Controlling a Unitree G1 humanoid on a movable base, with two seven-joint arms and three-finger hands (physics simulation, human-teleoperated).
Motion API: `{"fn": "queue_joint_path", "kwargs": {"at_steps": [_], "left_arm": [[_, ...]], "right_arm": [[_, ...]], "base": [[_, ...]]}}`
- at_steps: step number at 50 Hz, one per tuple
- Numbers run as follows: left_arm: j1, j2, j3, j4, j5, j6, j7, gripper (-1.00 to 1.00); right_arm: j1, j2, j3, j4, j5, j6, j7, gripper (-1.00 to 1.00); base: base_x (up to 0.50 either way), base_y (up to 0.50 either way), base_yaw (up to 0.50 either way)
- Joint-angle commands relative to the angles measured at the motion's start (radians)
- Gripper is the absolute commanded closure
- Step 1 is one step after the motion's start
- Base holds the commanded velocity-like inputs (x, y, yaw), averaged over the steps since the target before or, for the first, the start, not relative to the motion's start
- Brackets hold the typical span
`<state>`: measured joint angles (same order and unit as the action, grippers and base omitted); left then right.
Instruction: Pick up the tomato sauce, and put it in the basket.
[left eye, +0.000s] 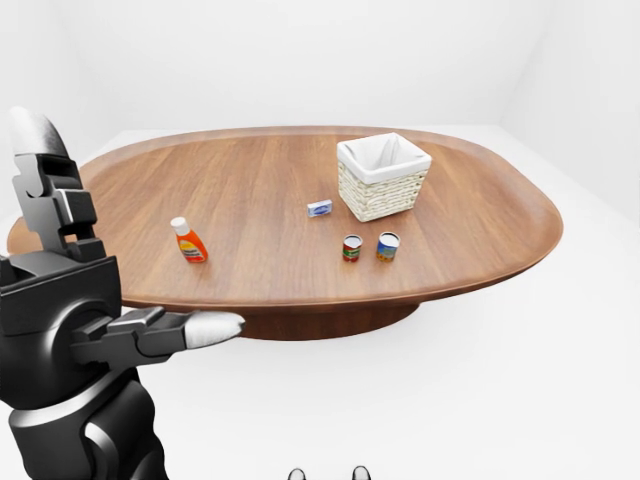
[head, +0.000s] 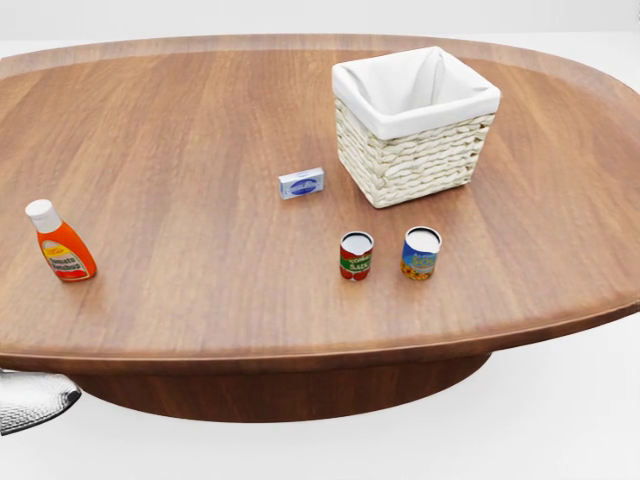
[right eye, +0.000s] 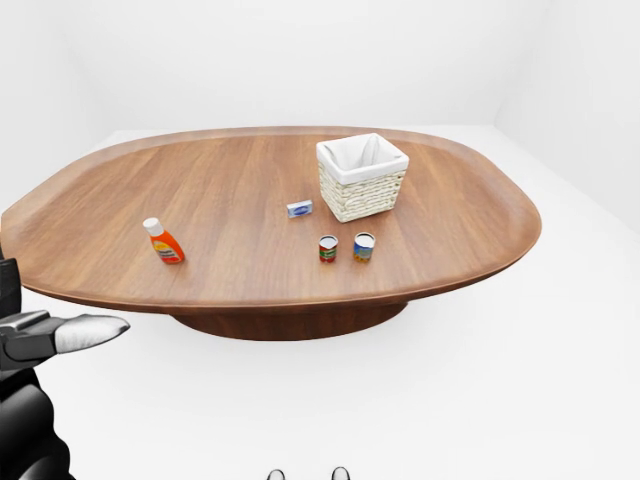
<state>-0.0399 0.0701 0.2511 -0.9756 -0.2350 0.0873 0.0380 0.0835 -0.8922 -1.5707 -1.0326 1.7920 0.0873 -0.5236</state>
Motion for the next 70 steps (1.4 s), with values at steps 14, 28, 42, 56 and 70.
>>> {"fn": "queue_joint_path", "kwargs": {"at_steps": [14, 28, 42, 56, 70], "left_arm": [[0.006, -0.008, -0.013, -0.004, 0.014, 0.0, -0.007, -1.0], [0.011, -0.011, -0.019, 0.011, 0.023, 0.0, -0.012, -1.0], [0.019, -0.015, -0.032, 0.008, 0.034, 0.0, -0.014, -1.0], [0.019, -0.017, -0.036, 0.007, 0.04, 0.0, -0.016, -1.0], [0.02, -0.019, -0.037, 0.013, 0.044, 0.0, -0.02, -1.0]], "right_arm": [[-0.077, -0.034, 0.0, -0.014, 0.18, 0.0, 0.0, -1.0], [-0.138, -0.029, 0.0, -0.014, 0.18, 0.0, 0.0, -1.0], [-0.183, -0.033, 0.0, -0.015, 0.18, 0.0, 0.0, -1.0], [-0.233, -0.042, 0.0, -0.015, 0.18, 0.0, 0.0, -1.0], [-0.274, -0.035, 0.0, -0.015, 0.18, 0.0, 0.0, -1.0]], "base": [[0.0, -0.5, 0.0], [0.0, -0.5, 0.0], [0.0, -0.38, 0.0], [0.0, 0.0, 0.0], [0.32, 0.0, 0.0]]}}
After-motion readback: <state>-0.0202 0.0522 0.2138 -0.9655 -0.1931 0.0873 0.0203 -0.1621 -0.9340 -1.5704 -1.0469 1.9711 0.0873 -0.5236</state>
